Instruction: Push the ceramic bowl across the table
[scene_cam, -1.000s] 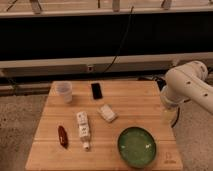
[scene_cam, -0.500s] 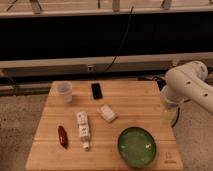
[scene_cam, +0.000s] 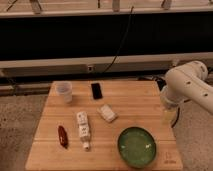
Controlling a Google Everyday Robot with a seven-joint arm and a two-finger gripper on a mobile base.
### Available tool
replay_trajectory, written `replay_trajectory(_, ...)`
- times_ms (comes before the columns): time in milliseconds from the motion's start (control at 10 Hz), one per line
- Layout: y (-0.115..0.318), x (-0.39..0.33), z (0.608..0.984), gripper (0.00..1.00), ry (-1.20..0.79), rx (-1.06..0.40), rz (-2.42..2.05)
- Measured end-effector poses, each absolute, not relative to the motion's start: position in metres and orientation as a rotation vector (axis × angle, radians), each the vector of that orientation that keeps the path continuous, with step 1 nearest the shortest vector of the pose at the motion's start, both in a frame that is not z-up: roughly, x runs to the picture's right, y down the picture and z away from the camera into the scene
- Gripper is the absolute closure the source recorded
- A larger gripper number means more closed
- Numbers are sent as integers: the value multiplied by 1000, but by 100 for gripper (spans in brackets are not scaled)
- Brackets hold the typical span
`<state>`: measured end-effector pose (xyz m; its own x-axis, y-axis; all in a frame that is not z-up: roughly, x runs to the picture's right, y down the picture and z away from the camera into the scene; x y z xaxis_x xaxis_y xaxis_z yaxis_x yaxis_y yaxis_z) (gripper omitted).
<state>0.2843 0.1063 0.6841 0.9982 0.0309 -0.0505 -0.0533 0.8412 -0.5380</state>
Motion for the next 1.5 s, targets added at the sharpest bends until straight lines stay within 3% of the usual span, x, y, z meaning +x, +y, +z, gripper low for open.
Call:
replay_trajectory(400, 107, 284, 684, 20, 41, -570, 44)
replay_trajectory(1200, 173, 270, 715, 20, 35, -598, 43)
replay_trajectory(1400, 186, 263, 724, 27, 30, -612, 39)
replay_trajectory(1500, 192, 260, 729, 36, 29, -617, 36)
